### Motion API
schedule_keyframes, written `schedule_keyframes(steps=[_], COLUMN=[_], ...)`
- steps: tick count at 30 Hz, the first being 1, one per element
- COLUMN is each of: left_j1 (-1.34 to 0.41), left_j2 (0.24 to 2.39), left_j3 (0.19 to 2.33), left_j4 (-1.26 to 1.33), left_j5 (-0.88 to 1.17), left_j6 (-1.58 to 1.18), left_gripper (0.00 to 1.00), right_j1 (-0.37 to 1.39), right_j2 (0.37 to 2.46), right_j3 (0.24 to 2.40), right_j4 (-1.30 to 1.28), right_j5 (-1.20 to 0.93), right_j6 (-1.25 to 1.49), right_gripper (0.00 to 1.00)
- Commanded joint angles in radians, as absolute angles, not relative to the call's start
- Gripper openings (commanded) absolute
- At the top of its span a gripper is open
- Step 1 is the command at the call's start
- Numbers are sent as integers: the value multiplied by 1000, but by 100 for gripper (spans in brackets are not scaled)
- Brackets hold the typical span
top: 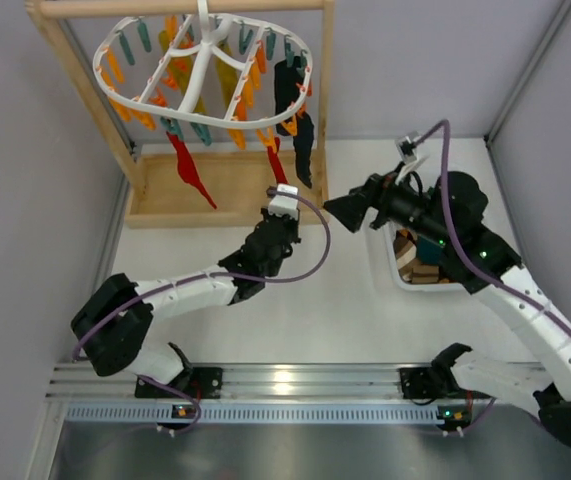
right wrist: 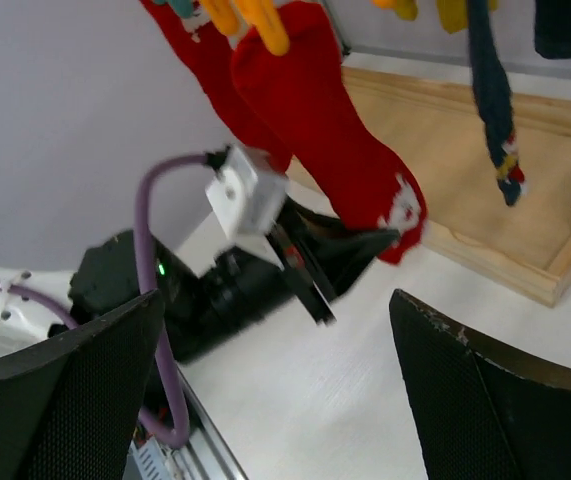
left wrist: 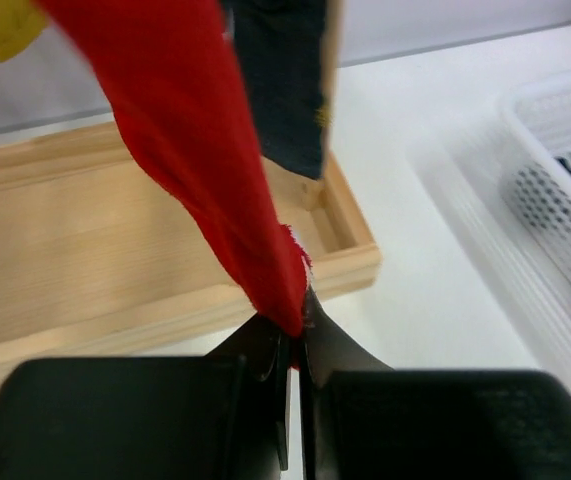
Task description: Remove the socks clipped to the hanger
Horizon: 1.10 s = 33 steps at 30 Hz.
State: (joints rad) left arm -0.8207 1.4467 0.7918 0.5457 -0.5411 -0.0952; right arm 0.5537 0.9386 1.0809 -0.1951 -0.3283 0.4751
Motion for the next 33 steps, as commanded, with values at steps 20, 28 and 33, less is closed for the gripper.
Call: schedule_keyframes(steps=[20, 28, 33], left_j1=[-1118, -1134, -1141], left_j2=[1583, 1606, 1606], left_j3=[997, 1023, 1031], left_j4=[629, 630, 630], left_j5=[-966, -988, -983], left_j6=[141, 175, 184], left_gripper=[0, 0, 0], right_j1=[1026, 1034, 1035], right_j2=[1666, 1778, 1842], right_j3=[2173, 2253, 2339], right_j4=[-759, -735, -712], right_j5=[652, 661, 649], right_j6=[31, -46, -81], right_gripper=[71, 71, 67])
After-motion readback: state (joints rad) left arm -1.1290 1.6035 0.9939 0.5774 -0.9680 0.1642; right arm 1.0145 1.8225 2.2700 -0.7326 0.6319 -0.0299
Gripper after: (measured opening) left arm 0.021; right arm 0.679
